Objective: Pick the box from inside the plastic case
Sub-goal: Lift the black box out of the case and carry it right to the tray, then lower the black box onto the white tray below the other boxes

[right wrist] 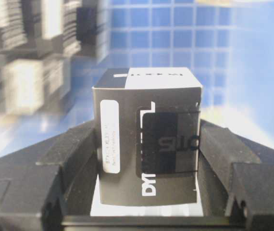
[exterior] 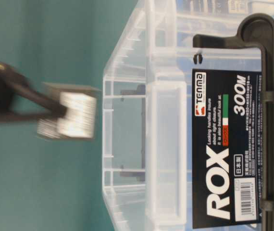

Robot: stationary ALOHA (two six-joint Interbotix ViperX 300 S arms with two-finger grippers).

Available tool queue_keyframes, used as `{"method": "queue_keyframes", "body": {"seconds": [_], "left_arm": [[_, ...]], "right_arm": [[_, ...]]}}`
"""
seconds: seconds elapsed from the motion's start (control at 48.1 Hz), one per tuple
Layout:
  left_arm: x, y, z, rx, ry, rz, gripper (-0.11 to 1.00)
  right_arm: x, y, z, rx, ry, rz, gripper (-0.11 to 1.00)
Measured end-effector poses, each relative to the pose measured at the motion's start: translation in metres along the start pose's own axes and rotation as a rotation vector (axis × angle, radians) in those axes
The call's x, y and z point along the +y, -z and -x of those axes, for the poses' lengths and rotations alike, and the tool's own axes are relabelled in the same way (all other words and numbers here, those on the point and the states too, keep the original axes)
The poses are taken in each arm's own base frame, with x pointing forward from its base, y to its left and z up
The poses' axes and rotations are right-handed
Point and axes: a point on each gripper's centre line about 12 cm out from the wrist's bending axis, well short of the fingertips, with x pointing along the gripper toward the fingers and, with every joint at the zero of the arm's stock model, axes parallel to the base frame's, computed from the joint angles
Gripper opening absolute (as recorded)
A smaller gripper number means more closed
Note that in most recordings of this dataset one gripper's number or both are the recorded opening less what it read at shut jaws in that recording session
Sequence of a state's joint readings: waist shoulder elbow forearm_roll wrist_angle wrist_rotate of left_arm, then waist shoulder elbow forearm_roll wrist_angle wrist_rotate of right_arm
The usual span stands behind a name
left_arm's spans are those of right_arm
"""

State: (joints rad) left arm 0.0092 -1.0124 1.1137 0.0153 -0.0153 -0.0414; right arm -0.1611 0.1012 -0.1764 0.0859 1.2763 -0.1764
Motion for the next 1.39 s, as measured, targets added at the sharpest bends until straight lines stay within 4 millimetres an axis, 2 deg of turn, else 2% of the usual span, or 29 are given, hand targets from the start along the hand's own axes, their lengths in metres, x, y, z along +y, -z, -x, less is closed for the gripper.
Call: {"method": "queue_keyframes", "body": {"seconds": [0.146, 0.208, 0.291, 0.354, 0.437, 0.541, 0.749, 0.915, 1.019, 1.165, 1.394], "left_arm": [[0.000, -0.001, 0.000, -0.002, 0.000, 0.003, -0.05], [0.000, 0.000, 0.000, -0.002, 0.000, 0.003, -0.05], [0.000, 0.000, 0.000, -0.002, 0.000, 0.002, -0.05], [0.000, -0.001, 0.000, -0.003, 0.000, 0.011, -0.05], [0.000, 0.000, 0.000, -0.002, 0.000, 0.014, -0.05], [0.000, -0.001, 0.000, -0.003, 0.000, 0.026, -0.05], [0.000, -0.001, 0.000, -0.003, -0.001, 0.026, -0.05], [0.000, -0.001, 0.000, -0.003, -0.001, 0.032, -0.05], [0.000, -0.001, 0.000, -0.003, -0.001, 0.029, -0.05], [0.001, -0.001, 0.000, -0.005, -0.004, 0.030, -0.05], [0.001, -0.001, 0.000, -0.002, -0.008, 0.028, -0.05]], "right_arm": [[0.015, 0.020, 0.058, -0.021, -0.006, -0.034, 0.59], [0.021, 0.032, 0.076, -0.026, -0.009, -0.049, 0.59], [0.030, 0.052, 0.089, -0.018, -0.016, -0.066, 0.59], [0.034, 0.071, 0.088, 0.004, -0.020, -0.082, 0.59], [0.037, 0.095, 0.079, 0.035, -0.023, -0.114, 0.59], [0.041, 0.118, 0.057, 0.051, -0.024, -0.154, 0.59], [0.052, 0.159, 0.002, 0.041, -0.034, -0.168, 0.59], [0.062, 0.186, -0.051, 0.051, -0.039, -0.145, 0.59], [0.068, 0.191, -0.072, 0.027, -0.043, -0.129, 0.59], [0.072, 0.187, -0.098, 0.020, -0.044, -0.109, 0.59], [0.070, 0.184, -0.129, 0.077, -0.024, -0.059, 0.59]]}}
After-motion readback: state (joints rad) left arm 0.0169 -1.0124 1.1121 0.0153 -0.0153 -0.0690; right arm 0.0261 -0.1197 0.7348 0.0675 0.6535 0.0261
